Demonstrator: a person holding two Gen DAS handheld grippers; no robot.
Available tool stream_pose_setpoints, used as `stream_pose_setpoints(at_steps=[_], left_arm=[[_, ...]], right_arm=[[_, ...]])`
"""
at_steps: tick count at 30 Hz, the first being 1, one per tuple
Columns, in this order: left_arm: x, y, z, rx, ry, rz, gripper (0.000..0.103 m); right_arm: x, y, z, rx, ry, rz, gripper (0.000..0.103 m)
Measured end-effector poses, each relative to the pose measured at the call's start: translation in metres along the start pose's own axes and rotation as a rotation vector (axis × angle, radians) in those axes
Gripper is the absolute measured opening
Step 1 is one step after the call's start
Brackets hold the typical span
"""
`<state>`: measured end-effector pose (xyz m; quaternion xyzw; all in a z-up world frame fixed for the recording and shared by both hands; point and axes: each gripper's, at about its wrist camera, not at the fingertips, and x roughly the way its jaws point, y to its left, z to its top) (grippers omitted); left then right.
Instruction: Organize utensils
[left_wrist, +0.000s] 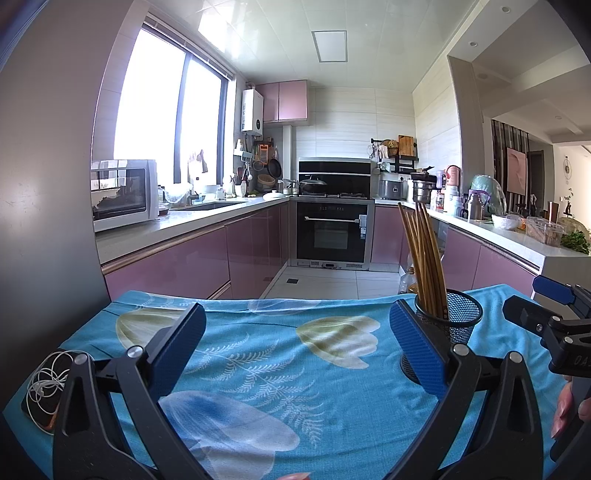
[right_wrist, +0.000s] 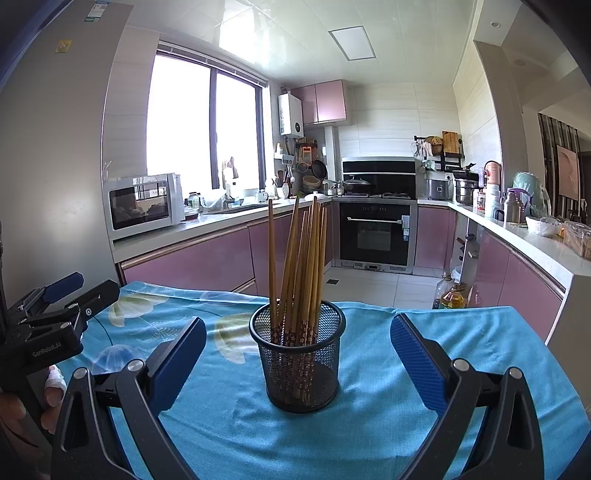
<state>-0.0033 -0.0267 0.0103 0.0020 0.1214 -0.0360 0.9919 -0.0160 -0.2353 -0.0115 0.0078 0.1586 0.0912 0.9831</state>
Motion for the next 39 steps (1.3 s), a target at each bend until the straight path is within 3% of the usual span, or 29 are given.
stream_pose_setpoints(at_steps=[39], left_arm=[[0.0033, -0.0043, -0.0094, -0.030, 0.005, -0.005, 0.098]], right_arm=[[-0.0026, 0.0003, -0.0023, 0.007, -0.038, -0.023, 0.097]])
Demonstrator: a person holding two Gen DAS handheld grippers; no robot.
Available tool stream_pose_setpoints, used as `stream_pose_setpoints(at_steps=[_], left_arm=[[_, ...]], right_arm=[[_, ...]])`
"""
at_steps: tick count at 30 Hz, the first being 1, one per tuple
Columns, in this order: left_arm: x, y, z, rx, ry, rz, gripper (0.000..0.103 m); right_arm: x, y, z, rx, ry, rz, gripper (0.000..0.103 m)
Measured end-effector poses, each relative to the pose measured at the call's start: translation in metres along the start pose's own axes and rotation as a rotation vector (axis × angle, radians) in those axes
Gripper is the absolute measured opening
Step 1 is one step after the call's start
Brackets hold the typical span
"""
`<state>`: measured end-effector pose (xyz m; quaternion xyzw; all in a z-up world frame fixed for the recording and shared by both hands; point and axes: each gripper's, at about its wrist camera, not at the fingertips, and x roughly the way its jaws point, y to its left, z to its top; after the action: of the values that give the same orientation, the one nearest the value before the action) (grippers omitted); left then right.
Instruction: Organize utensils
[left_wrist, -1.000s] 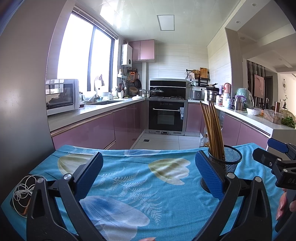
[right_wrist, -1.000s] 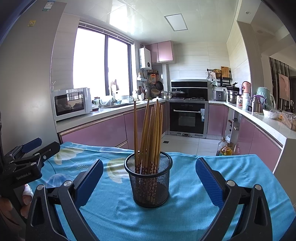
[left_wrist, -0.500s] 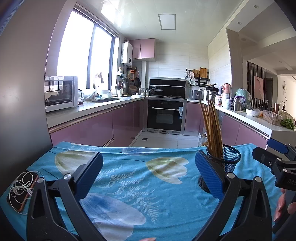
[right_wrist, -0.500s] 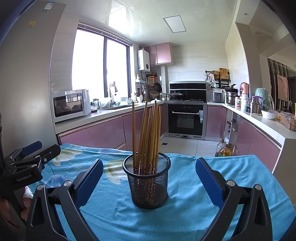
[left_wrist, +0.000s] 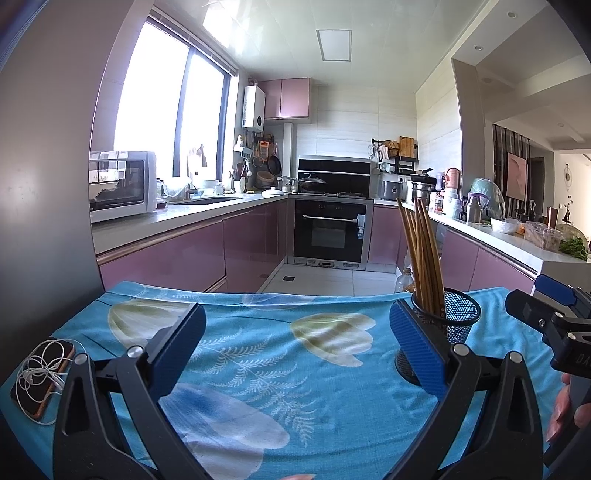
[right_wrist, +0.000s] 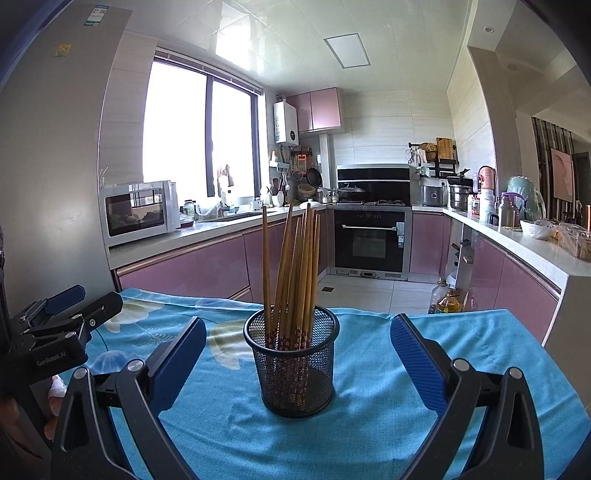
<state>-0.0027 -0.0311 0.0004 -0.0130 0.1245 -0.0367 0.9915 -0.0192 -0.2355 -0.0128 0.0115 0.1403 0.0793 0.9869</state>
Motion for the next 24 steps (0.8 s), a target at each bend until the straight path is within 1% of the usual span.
stream_pose_setpoints(at_steps=[24], left_arm=[[-0.0006, 0.0009, 0.0012, 0.013, -0.013, 0.009, 0.098]], right_arm=[[-0.0008, -0.0003, -0.0004, 0.002, 0.001, 0.000, 0.097]])
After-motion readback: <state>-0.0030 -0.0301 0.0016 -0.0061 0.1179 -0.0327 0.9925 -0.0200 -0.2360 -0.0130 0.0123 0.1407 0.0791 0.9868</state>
